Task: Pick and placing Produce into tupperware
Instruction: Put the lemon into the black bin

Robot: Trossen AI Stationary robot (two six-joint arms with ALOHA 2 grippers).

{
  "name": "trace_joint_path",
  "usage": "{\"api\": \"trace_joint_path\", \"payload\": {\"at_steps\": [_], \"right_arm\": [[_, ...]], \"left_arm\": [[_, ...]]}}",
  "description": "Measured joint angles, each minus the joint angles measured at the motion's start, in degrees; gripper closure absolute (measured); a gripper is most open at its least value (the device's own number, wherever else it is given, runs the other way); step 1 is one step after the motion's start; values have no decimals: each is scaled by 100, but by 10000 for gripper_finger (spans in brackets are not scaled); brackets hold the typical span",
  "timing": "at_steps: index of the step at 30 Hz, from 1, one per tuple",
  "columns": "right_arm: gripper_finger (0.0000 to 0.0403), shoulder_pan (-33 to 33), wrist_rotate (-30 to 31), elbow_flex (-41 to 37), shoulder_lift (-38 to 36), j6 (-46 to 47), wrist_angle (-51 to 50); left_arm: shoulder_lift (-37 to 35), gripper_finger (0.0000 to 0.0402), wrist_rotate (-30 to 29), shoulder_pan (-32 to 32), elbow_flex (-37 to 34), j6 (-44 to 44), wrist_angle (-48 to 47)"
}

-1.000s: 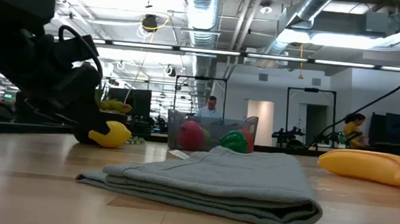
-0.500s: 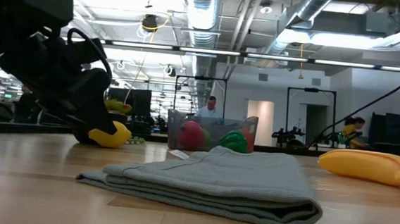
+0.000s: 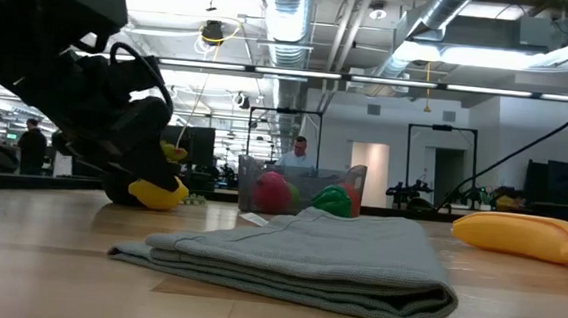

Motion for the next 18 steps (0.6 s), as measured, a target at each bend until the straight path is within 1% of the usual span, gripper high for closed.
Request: {"api": "trace_joint_path", "payload": {"at_steps": [7,14,18], "right_arm": [[92,2,-15,0,0,11,0],[92,2,-15,0,0,5,-2],[92,2,-15,0,0,2,-45]], "left_arm": [[0,113,313,224,0,376,195],[0,113,426,352,0,458,275],[0,113,594,428,0,597,277]]}}
